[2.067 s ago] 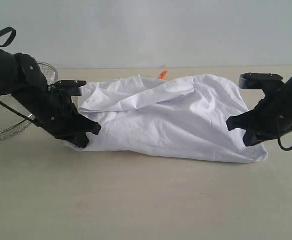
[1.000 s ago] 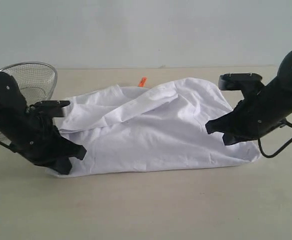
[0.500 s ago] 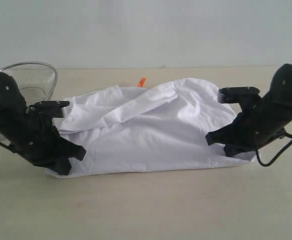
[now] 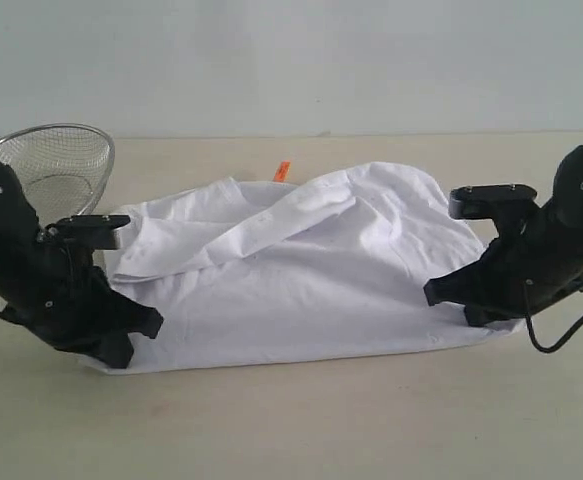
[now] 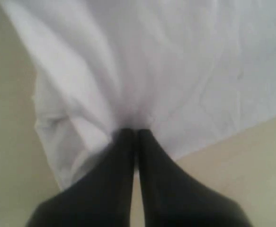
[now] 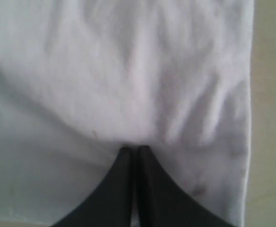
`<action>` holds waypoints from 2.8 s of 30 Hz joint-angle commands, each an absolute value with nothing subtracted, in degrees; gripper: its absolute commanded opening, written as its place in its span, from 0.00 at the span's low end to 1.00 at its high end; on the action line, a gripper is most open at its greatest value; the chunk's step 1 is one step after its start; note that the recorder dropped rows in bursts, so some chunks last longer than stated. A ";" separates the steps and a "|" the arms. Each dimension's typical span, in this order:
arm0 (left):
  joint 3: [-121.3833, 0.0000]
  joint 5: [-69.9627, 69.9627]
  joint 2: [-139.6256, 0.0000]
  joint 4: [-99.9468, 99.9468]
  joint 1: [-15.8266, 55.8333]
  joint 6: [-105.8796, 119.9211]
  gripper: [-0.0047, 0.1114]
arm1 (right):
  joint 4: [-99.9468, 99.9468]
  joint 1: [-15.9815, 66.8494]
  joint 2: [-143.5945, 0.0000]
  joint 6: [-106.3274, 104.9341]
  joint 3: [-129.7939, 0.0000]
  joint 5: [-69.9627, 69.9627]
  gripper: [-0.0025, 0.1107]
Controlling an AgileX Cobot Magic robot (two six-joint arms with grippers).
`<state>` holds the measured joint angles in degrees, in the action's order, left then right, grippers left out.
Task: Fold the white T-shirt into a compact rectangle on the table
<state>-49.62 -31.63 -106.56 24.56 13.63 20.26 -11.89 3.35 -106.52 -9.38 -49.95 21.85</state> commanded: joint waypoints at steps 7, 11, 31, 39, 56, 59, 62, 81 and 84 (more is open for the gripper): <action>-41.96 -33.82 -103.31 27.78 14.02 22.87 0.08 | -9.69 2.87 -98.98 -5.88 -38.59 28.50 0.02; -38.64 -33.42 -99.86 32.02 14.02 25.88 0.08 | -10.49 2.87 -95.26 -5.45 -37.28 28.07 0.02; -50.41 -39.23 -87.79 32.02 14.02 37.98 0.12 | -17.45 9.31 -88.55 -6.46 -37.28 16.06 0.02; -51.04 -33.02 -88.16 23.11 14.02 47.64 0.49 | -18.47 9.31 -88.55 -6.46 -37.28 14.60 0.02; -51.04 -31.43 -94.88 23.87 16.70 67.54 0.52 | -18.89 9.31 -88.55 -6.46 -37.28 14.35 0.02; -51.04 -28.85 -95.87 22.96 16.70 68.16 0.52 | -18.89 9.31 -88.55 -6.46 -37.28 14.51 0.02; -51.04 -27.41 -97.16 21.10 16.70 69.36 0.52 | -18.89 9.31 -88.55 -6.46 -37.28 14.51 0.02; -51.04 -22.95 -101.79 19.48 16.70 75.03 0.52 | -18.89 9.31 -88.55 -6.46 -37.28 13.81 0.02; -51.04 -23.86 -100.63 20.47 16.70 75.03 0.52 | -18.89 9.31 -88.55 -6.46 -37.28 13.53 0.02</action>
<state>-50.77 -22.62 -101.81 19.50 16.46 74.74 -18.87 9.22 -88.96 -5.93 -37.41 14.35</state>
